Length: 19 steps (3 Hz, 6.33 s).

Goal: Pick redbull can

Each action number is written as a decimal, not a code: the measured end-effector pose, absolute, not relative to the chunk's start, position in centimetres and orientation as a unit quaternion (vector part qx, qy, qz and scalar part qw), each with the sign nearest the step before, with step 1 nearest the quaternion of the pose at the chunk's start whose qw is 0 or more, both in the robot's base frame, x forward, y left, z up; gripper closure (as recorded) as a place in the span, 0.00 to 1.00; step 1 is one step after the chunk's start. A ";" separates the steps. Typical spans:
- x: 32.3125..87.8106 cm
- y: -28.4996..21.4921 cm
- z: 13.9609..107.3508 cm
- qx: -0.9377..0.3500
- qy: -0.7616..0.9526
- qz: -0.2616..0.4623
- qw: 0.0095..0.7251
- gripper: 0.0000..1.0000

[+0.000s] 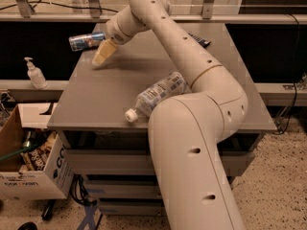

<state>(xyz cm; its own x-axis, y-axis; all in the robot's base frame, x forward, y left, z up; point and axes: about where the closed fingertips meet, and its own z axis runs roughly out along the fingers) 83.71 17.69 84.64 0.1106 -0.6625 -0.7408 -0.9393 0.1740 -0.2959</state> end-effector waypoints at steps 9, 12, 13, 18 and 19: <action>87.3 19.2 82.5 -0.562 0.696 0.189 0.405 0.49; 87.3 19.2 82.6 -0.562 0.696 0.189 0.405 1.00; 87.3 19.2 82.7 -0.562 0.696 0.189 0.405 1.00; 87.2 19.8 82.0 -0.564 0.697 0.191 0.400 0.59; 87.2 19.8 82.1 -0.564 0.697 0.191 0.400 0.36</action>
Offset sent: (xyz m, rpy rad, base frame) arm 0.0146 0.0095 0.0173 0.1844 0.0507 -0.0526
